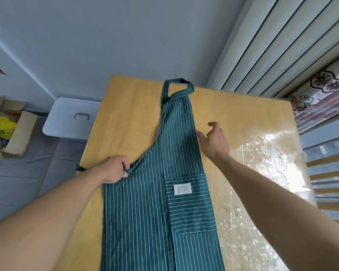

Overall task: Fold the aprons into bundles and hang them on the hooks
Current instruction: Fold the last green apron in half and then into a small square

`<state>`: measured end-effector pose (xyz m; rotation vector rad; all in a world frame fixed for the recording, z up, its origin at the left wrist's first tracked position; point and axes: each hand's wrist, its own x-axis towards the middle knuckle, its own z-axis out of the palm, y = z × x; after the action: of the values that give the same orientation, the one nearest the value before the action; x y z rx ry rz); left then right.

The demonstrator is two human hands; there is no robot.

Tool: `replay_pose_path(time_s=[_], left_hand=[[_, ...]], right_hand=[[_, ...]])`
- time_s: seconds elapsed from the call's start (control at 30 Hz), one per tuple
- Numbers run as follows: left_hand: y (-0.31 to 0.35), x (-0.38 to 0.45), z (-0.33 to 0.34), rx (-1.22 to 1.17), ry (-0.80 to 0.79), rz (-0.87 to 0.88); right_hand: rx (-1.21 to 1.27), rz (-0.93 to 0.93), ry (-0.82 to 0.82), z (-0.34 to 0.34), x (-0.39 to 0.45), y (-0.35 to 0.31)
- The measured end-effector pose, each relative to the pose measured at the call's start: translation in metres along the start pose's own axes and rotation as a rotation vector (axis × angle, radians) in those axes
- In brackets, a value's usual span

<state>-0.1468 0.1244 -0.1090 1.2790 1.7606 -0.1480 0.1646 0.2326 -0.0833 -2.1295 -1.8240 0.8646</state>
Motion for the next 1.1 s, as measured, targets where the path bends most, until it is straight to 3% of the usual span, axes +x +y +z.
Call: replay_pose_path(time_s=[0.1, 0.2, 0.33, 0.4, 0.47, 0.53, 0.6, 0.7, 0.87, 0.97, 1.03, 1.1], left_hand=[[-0.001, -0.009, 0.001, -0.087, 0.043, 0.030], [-0.006, -0.019, 0.006, -0.077, 0.229, 0.044], [-0.025, -0.039, 0.012, 0.115, 0.579, 0.032], [-0.034, -0.052, 0.023, 0.267, 0.675, 0.197], [-0.035, -0.074, 0.045, 0.392, 0.608, 0.506], [-0.033, -0.102, 0.079, 0.464, 0.357, 0.725], [-0.025, -0.118, 0.115, 0.535, 0.145, 0.706], [-0.023, -0.124, 0.145, 0.656, -0.042, 0.566], [-0.019, -0.125, 0.145, 0.721, -0.076, 0.545], [-0.019, -0.130, 0.136, 0.455, -0.099, 0.544], [-0.019, -0.137, 0.120, -0.061, -0.013, 0.426], [-0.019, -0.141, 0.103, -0.481, 0.185, 0.232]], right_hand=[[-0.026, 0.032, -0.032, 0.014, -0.109, 0.059], [-0.064, 0.092, -0.073, 0.019, -0.190, 0.094], [0.049, 0.299, -0.146, 0.031, -0.262, 0.118], [0.095, 0.360, -0.222, 0.035, -0.286, 0.128], [0.122, 0.425, -0.307, 0.036, -0.316, 0.134], [0.144, 0.485, -0.321, 0.037, -0.350, 0.136], [0.203, 0.526, -0.318, 0.039, -0.372, 0.142], [0.297, 0.526, -0.324, 0.032, -0.401, 0.125], [0.423, 0.290, -0.286, 0.013, -0.432, 0.063], [0.178, 0.096, -0.336, 0.023, -0.452, 0.017], [-0.067, -0.036, -0.402, 0.043, -0.460, -0.014], [-0.333, -0.150, -0.494, 0.072, -0.463, -0.038]])
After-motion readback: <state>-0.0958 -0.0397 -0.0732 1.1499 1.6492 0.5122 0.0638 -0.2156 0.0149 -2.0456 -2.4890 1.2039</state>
